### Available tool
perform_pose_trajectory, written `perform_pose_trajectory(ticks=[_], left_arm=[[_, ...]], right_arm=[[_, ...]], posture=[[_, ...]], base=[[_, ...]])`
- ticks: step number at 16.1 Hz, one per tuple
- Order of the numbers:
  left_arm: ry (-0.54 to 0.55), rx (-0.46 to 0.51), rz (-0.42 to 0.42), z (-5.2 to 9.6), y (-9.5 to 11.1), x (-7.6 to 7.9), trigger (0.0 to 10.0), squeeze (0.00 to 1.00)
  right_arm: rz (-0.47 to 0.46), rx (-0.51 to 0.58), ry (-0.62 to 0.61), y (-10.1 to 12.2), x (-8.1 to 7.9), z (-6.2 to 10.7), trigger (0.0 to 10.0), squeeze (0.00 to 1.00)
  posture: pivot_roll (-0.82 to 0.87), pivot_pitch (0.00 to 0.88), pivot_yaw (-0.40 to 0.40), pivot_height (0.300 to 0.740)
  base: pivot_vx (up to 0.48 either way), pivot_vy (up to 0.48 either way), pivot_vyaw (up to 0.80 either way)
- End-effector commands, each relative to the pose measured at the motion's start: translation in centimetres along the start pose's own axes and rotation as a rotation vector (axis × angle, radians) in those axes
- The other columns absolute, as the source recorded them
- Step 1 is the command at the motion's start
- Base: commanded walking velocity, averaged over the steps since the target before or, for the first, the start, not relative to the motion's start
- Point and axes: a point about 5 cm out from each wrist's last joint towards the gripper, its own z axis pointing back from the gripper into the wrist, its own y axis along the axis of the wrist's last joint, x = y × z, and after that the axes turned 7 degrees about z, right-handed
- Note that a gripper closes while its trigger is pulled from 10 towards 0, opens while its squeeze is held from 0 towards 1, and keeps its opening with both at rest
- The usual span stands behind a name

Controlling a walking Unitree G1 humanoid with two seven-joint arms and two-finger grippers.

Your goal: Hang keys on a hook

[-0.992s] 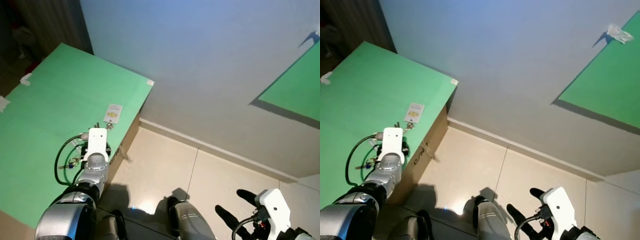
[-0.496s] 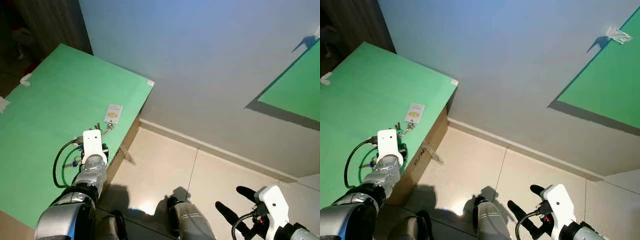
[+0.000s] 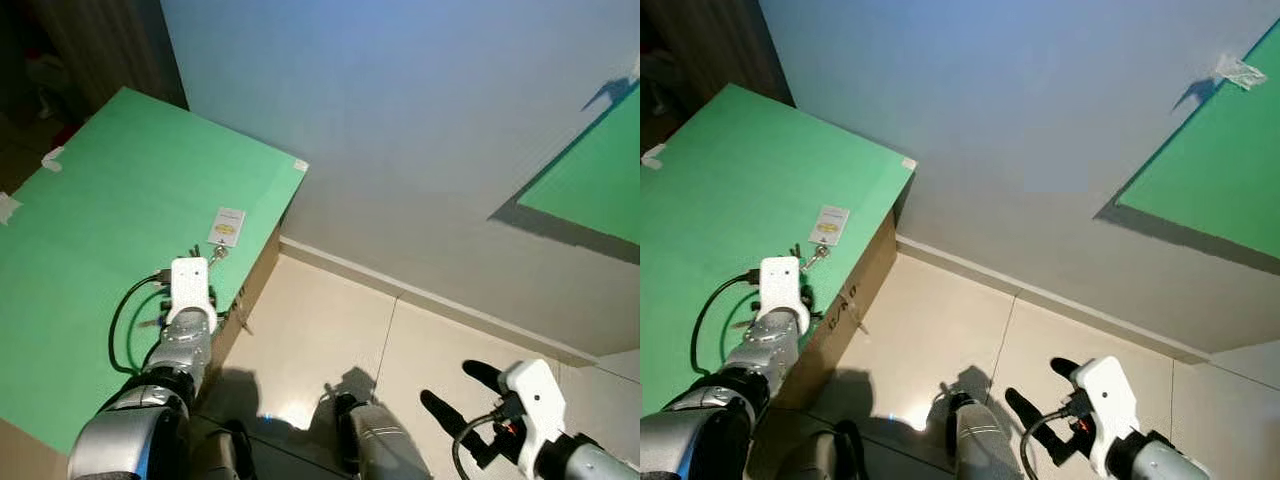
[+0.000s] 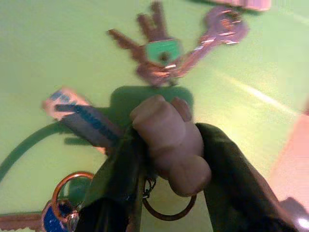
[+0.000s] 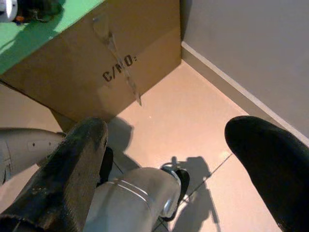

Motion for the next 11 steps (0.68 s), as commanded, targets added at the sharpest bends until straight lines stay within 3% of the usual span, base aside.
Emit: perform_pose_trajectory(ticks=[1, 6, 7, 9, 11], left_arm=[[-0.076, 0.014, 0.004, 0.2, -0.3, 0.9, 0.0, 0.00], [-0.141, 0.229, 0.052, 0.6, 3.8, 0.9, 0.0, 0.00], [-0.133, 0.249, 0.053, 0.9, 4.4, 0.5, 0.0, 0.00], [0.023, 0.307, -0.016, 1.6, 5.8, -2.4, 0.0, 0.00], [0.021, 0.366, 0.014, 2.3, 7.5, -2.7, 0.0, 0.00]], right_arm=[[-0.019, -0.024, -0.009, -0.5, -0.2, -0.2, 10.0, 0.00], [-0.041, 0.007, -0.010, -0.2, 0.0, -2.0, 10.0, 0.00], [-0.044, 0.010, -0.008, -0.2, 0.0, -2.4, 10.0, 0.00], [-0.058, 0.027, 0.000, -0.1, 0.1, -3.7, 10.0, 0.00], [-0.056, 0.048, 0.005, 0.1, 0.4, -5.0, 10.0, 0.00]], posture=[[-0.47, 0.260, -0.067, 0.740], [-0.41, 0.222, -0.042, 0.740], [-0.39, 0.209, -0.035, 0.740], [-0.34, 0.171, -0.019, 0.740], [-0.31, 0.144, -0.009, 0.740]], base=[[0.000, 0.000, 0.00], [0.000, 0.000, 0.00], [0.000, 0.000, 0.00], [0.000, 0.000, 0.00], [0.000, 0.000, 0.00]])
